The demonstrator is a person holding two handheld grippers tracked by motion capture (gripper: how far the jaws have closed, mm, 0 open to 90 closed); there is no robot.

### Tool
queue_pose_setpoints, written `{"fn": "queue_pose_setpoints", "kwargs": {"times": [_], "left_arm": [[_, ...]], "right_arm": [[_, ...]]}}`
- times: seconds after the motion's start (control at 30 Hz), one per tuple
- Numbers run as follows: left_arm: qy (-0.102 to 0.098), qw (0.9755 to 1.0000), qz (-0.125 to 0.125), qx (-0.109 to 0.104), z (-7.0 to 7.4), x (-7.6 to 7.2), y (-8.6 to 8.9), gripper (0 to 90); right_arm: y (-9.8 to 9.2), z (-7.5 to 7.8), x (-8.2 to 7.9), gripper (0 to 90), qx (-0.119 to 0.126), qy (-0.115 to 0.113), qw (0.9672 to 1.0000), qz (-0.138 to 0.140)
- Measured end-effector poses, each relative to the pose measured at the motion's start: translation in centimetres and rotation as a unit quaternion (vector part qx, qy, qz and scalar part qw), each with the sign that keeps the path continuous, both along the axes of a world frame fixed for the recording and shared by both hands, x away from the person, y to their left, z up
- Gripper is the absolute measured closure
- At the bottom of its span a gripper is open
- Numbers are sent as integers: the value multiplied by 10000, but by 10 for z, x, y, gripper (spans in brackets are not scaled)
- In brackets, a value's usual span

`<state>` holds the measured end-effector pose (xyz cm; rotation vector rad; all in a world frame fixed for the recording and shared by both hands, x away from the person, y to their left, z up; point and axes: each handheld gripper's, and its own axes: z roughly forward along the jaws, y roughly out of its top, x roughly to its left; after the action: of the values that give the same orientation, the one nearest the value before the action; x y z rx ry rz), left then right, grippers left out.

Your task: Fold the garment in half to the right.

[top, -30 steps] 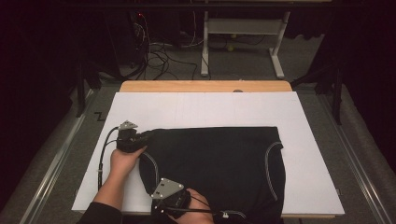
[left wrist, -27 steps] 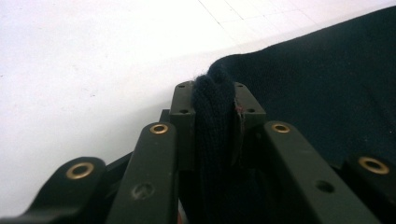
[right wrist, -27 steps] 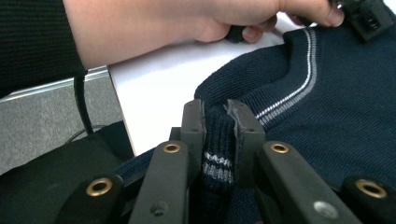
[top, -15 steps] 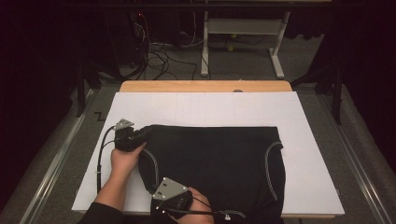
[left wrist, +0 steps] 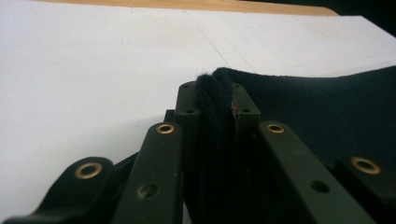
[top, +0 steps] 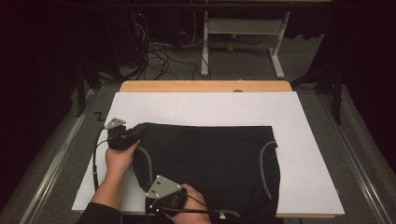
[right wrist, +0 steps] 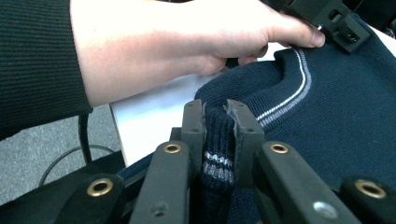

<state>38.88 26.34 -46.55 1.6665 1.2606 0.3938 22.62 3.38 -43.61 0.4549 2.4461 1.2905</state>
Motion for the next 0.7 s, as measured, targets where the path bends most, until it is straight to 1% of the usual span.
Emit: {"fn": "queue_pose_setpoints", "kwargs": {"times": [0.1, 0.17, 0.23, 0.27, 0.4, 0.53, 0.7], "left_arm": [[-17, 10000, 65, -5, 1, -1, 6, 747], [-66, 9999, 101, 13, 2, -3, 9, 747], [-74, 9999, 153, 8, 3, -4, 14, 747], [-82, 9998, 191, -43, 3, -5, 17, 747], [-135, 9994, 288, -131, 5, -9, 28, 747], [-126, 9991, 336, -244, 5, -11, 37, 747], [-156, 9981, 465, -384, 7, -14, 49, 746]], "right_arm": [[6, 2, 0, 795, 0, -40, 10000, 36], [10, 4, 0, 795, -12, -78, 9999, 81], [14, 4, 0, 795, 19, -57, 9999, 103], [17, 4, 0, 795, 25, -55, 9999, 122], [26, 5, -1, 795, 56, -79, 9998, 190], [33, 8, -2, 794, 64, -119, 9996, 238], [45, 10, -4, 795, 89, -168, 9993, 334]]}}
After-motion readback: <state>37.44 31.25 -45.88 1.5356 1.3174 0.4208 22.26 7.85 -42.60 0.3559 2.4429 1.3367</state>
